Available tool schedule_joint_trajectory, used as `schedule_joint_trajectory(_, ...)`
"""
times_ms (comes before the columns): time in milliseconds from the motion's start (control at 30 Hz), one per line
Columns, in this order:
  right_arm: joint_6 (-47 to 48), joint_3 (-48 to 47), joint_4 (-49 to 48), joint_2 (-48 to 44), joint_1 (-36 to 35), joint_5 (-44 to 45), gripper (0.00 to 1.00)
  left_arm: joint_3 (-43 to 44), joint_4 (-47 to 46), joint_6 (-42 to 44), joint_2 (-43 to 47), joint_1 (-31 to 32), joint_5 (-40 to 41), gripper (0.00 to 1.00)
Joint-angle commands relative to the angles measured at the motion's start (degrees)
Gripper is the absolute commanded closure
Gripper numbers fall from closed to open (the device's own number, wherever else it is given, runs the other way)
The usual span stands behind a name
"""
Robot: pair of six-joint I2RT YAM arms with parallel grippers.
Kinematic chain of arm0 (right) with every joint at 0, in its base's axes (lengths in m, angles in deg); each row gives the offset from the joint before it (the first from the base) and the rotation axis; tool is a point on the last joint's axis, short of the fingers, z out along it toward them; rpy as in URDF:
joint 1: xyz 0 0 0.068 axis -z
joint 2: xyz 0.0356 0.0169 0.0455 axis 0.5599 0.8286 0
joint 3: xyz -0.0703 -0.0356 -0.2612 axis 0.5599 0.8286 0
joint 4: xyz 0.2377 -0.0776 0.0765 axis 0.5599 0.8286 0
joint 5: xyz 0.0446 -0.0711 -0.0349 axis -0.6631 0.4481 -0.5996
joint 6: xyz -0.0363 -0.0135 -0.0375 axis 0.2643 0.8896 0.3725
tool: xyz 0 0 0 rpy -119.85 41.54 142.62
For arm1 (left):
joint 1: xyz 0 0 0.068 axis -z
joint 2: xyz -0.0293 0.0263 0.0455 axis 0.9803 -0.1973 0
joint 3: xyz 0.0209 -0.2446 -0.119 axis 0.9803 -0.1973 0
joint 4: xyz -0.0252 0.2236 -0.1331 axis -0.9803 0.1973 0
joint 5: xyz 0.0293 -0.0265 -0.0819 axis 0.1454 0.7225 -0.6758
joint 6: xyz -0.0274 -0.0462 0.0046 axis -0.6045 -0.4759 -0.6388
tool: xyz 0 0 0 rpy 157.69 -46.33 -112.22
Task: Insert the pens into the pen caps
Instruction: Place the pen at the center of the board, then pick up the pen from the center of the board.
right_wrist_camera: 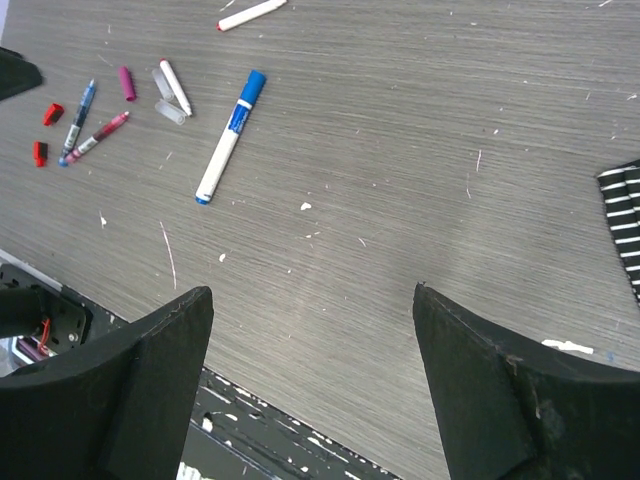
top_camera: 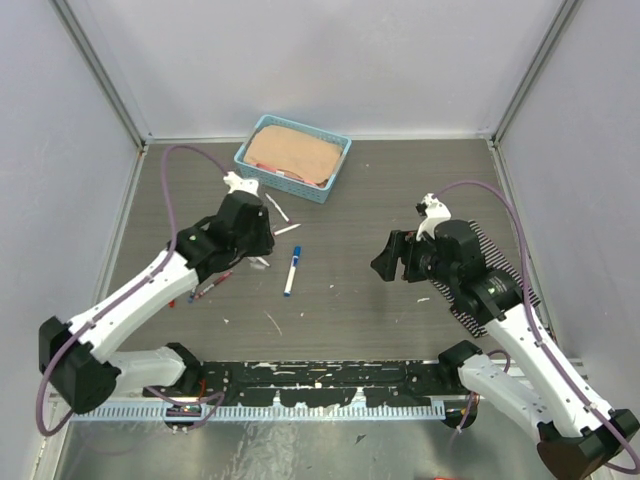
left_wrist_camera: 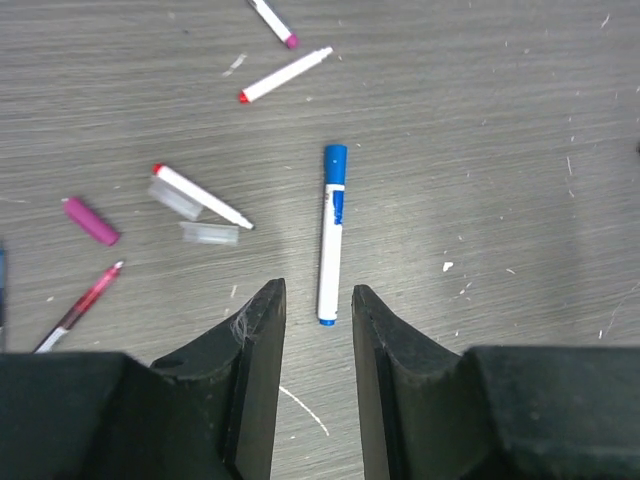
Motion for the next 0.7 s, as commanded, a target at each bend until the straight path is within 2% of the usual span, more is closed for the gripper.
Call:
schedule_joint_trajectory(0, 1.8, -0.1, -3.8, 1.3, 0.2, -2.2, 0.14, -3.8, 3.2, 0.7, 6.1, -1.2, 6.8, 0.59)
schedule_joint_trajectory(133, 2.2, 0.3, -5.0, 2.6, 0.2, -3.9, 0.14, -8.2, 6.0, -1.1, 9.4, -5.6, 7.2, 0.57)
schedule_joint_trajectory(400, 2.6, 0.8, -5.3, 3.1, 0.2, -6.0, 0.14, -16.7, 3.6, -4.1, 11.8, -21.9, -3.8, 0.57)
schedule_joint_trajectory(533, 2.3, 2.2, -6.7, 3.1, 0.2, -7.4, 0.15, -16.5, 5.6, -4.2, 10.6, -25.9, -0.6, 0.58)
schedule_joint_trajectory(667, 3.1, 3.0, -7.7, 4.1, 0.2, -7.1, 0.14, -17.0, 3.9, -3.7, 9.1, -30.4, -1.3, 0.58)
